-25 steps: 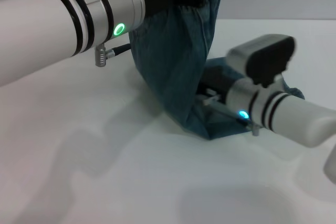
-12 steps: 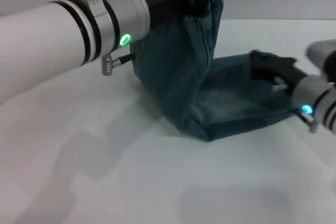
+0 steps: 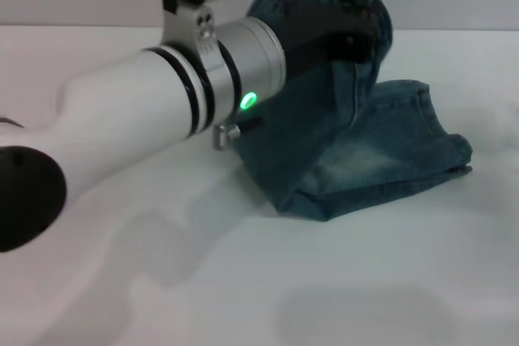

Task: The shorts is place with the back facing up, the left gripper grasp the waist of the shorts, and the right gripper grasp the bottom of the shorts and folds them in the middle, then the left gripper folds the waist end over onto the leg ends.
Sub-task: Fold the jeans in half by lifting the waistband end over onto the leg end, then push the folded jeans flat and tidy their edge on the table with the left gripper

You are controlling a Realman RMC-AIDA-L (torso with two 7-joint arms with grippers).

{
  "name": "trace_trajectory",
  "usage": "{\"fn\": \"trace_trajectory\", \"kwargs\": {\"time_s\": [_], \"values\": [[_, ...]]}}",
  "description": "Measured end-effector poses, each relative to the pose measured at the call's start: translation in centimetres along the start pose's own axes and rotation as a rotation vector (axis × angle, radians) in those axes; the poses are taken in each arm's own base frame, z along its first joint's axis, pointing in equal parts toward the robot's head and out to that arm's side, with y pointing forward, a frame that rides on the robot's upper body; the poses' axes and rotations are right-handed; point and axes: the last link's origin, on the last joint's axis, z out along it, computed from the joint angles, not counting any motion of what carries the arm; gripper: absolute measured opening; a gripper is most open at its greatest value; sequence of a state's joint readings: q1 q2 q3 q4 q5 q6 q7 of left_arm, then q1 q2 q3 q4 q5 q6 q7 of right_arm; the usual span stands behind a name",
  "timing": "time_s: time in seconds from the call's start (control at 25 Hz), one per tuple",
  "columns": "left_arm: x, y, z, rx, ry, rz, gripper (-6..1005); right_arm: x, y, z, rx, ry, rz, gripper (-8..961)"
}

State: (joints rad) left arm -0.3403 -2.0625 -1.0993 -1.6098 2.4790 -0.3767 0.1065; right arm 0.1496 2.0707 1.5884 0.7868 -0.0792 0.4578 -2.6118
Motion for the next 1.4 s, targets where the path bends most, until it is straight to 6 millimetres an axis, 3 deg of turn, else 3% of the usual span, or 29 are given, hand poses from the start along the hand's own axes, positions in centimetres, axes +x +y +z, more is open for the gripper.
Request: {"fn": "trace_trajectory", "kwargs": {"time_s": [0.28,0.52,0.76,0.84,1.04,1.28,1.4], "values": [[-1.9,0.7,1.5,-0.026,-0.010,-0.019,34,0.7,-1.3,-1.3,0.033,-0.002,0.012,-1],[-5.5,2.1,4.1,-0.061,0.053,0.005,33,0.9,-1.1,-1.4,0.024,0.004,-0.001,-1],[-7.1,1.9,5.5,-0.092,0.100,-0.024,116,0.9,-0.8,-1.2,0.007,0.011,-0.027,-1],[-7.0,1.7,5.4,-0.088,0.118,-0.032,144,1.0,-0.7,-1.2,0.002,0.016,-0.037,-1],[-7.4,0.6,4.2,-0.049,0.194,-0.041,383,1.1,-0.8,-1.8,-0.012,-0.009,-0.043,-2],[-9.8,-1.0,1.5,-0.012,0.293,0.051,625,1.5,-0.8,-3.7,-0.076,-0.105,-0.040,-2],[-11.2,-1.5,-0.2,-0.011,0.373,0.086,602,1.9,-0.8,-4.3,-0.095,-0.127,-0.035,-2]]}}
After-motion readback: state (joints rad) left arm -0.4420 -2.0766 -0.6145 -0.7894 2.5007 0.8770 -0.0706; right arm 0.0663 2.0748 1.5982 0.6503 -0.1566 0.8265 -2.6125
